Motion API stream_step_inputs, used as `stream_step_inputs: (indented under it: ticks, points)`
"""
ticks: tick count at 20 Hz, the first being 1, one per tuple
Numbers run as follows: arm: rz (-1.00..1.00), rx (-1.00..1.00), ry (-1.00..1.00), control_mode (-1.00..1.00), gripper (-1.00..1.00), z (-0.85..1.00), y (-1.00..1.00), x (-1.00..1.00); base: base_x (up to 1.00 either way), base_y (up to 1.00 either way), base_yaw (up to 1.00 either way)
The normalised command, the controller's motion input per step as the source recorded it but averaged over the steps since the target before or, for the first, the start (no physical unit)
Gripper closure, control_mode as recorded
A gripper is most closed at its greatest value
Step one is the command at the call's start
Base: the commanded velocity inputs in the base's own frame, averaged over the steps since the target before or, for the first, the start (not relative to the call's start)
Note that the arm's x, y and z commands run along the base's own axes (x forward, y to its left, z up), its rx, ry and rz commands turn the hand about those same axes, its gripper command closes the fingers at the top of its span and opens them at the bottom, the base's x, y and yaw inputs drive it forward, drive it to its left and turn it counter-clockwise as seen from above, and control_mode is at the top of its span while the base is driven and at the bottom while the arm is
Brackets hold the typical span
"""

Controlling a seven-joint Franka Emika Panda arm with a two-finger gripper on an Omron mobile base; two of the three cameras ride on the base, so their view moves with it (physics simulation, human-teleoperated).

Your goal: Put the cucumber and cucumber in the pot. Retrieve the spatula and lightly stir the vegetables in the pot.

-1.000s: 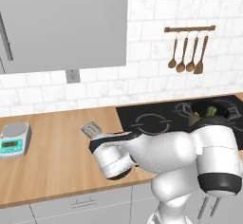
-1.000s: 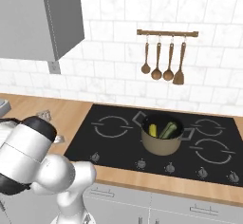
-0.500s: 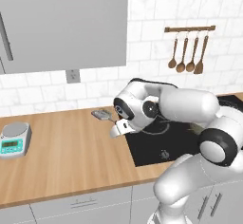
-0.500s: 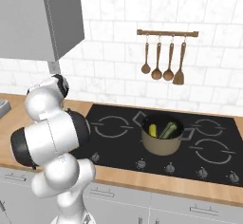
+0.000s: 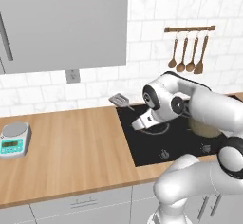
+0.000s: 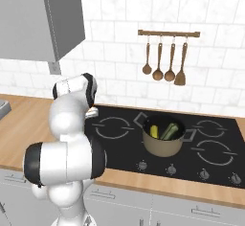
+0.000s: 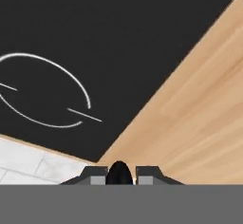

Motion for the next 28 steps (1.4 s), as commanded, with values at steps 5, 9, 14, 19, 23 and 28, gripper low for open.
stream_step_inputs:
  ticks: [5,9,14,19,23,28]
  points:
    - [0.06,-0.48,0.1,-1.0,1.0,0.86,-0.31,0.26,0.0,0.0,0.0]
    - [0.14,-0.53,0.02,-1.0,1.0,0.99,-0.26,0.22,0.0,0.0,0.0]
    - [0.2,-0.48,0.0,-1.0,1.0,1.0,-0.47,0.02,0.0,0.0,0.0]
    - [0.17,-0.4,-0.03,-1.0,1.0,0.99,-0.78,0.0,0.0,0.0,0.0]
    - [0.18,-0.38,-0.09,-1.0,1.0,1.0,-0.69,0.0,0.0,0.0,0.0]
    - [0.18,-0.46,-0.12,-1.0,1.0,1.0,-0.56,0.0,0.0,0.0,0.0]
